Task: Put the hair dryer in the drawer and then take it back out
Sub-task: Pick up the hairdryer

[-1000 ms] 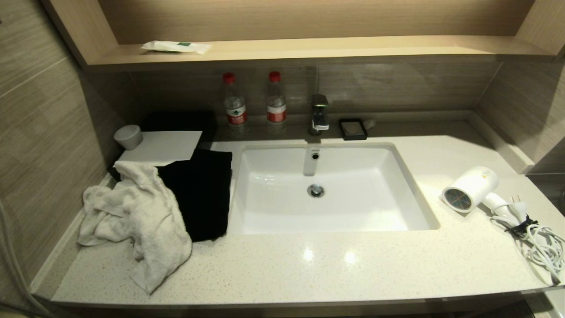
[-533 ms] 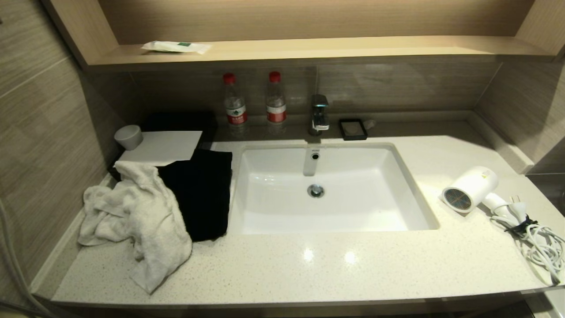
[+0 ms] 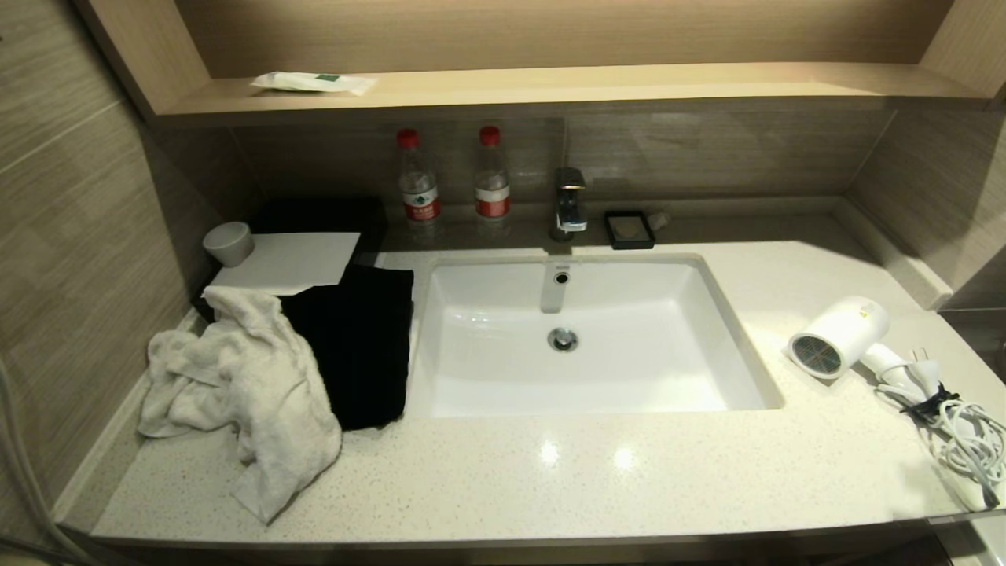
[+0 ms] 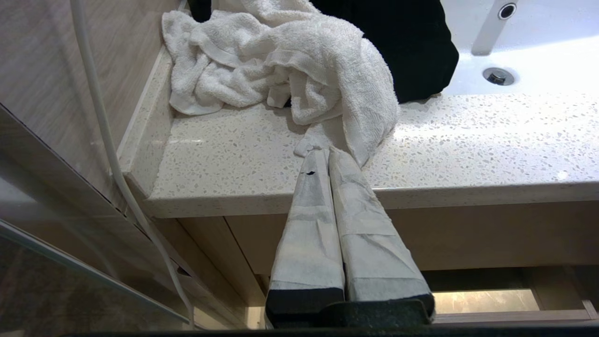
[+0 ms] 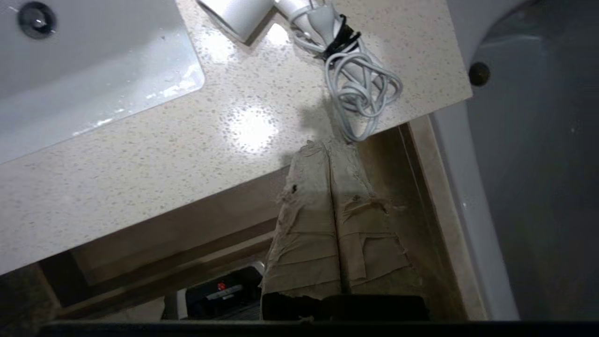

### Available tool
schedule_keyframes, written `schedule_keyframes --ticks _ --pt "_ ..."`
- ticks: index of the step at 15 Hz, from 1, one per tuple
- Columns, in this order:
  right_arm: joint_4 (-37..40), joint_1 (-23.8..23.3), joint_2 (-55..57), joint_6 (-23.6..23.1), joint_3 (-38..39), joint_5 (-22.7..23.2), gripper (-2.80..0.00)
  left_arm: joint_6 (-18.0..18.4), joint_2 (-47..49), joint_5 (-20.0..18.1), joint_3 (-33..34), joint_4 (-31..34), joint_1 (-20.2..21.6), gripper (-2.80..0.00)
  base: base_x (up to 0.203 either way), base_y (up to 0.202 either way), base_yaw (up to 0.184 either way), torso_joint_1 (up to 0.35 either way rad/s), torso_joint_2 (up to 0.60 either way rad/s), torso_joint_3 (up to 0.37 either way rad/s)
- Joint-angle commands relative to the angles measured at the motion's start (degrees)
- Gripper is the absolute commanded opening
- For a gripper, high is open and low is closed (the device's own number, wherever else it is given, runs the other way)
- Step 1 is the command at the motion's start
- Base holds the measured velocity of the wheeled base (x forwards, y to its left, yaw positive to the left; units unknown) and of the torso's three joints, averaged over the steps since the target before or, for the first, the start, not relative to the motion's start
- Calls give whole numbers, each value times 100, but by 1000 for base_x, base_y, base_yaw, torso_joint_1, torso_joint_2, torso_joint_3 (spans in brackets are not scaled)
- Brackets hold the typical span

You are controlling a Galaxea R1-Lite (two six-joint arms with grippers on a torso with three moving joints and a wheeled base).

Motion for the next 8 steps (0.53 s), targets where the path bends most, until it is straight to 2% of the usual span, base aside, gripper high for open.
schedule_keyframes --ticks 1,4,5,8 --pt "36 -606 577 -474 -35 162 -280 0 -2 1 0 0 0 -280 0 0 0 0 0 0" --pt "-135 -1561 1051 -1903 90 1197 -280 0 0 1 0 0 0 -280 0 0 0 0 0 0" --pt "-303 -1796 1108 -2259 321 1405 -280 0 -3 1 0 0 0 -280 0 0 0 0 0 0" --pt "-744 -2218 1219 -2535 1042 2393 -280 -2 0 1 1 0 0 -280 0 0 0 0 0 0"
